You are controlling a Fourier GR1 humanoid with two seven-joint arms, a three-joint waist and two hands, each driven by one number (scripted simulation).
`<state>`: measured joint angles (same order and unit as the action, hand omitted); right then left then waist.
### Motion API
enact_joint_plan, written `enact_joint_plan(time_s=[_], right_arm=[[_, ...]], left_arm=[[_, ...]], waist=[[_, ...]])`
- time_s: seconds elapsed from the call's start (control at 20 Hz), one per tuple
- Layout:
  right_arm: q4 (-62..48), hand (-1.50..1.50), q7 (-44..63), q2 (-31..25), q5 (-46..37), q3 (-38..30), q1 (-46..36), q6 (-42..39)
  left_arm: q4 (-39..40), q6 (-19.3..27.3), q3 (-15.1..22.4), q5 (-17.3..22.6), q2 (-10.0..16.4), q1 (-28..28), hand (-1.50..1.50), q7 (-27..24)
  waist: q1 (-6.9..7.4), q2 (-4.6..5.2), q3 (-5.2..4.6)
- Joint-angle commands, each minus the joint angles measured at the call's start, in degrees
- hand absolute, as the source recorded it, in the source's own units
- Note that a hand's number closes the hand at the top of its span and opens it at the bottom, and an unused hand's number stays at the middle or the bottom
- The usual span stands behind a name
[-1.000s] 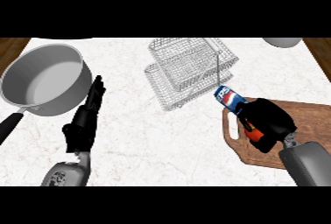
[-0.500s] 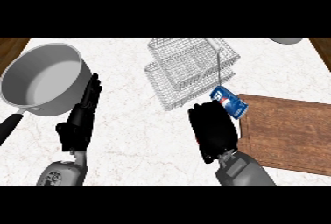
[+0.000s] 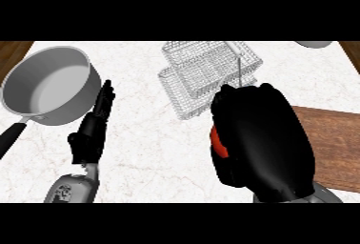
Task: Pick the tomato from the cutting board and place it in the tiered basket
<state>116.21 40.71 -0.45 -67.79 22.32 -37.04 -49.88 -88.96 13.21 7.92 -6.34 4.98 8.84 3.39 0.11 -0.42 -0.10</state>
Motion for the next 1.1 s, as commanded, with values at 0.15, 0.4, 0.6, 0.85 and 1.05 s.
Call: enact_joint_plan(time_s=[0.15, 0.4, 0.6, 0.85, 1.05], right_arm=[[1.83, 1.5, 15.17, 0.44, 15.54, -10.85, -16.3, -11.13], [-10.63, 1.5, 17.97, 0.43, 24.52, -15.9, -22.01, 4.16], [-17.97, 1.5, 18.39, 0.44, 24.28, -17.98, -29.45, 4.14], [-28.16, 1.5, 11.89, 0.13, 18.82, -19.86, -34.13, 9.73], [-34.81, 1.5, 7.3, -2.15, 14.42, -18.02, -34.22, 14.33]], left_arm=[[-1.76, -0.69, 0.26, 0.1, -0.21, -0.51, 0.0, 2.09], [2.76, 0.12, 0.12, -0.59, -1.71, 1.97, 0.0, -1.14], [1.75, -0.81, -1.34, -0.32, -0.02, 0.55, 0.0, -1.63], [0.06, 0.99, 1.07, -2.57, -2.34, 0.33, 0.0, 0.47], [1.91, 0.57, -0.03, -2.06, -2.38, 0.64, 0.0, -1.93]], waist=[[0.19, -0.06, 0.02], [0.83, 0.36, -0.03], [0.56, 0.38, 0.01], [0.62, 0.48, 0.06], [0.65, 0.63, 0.05]])
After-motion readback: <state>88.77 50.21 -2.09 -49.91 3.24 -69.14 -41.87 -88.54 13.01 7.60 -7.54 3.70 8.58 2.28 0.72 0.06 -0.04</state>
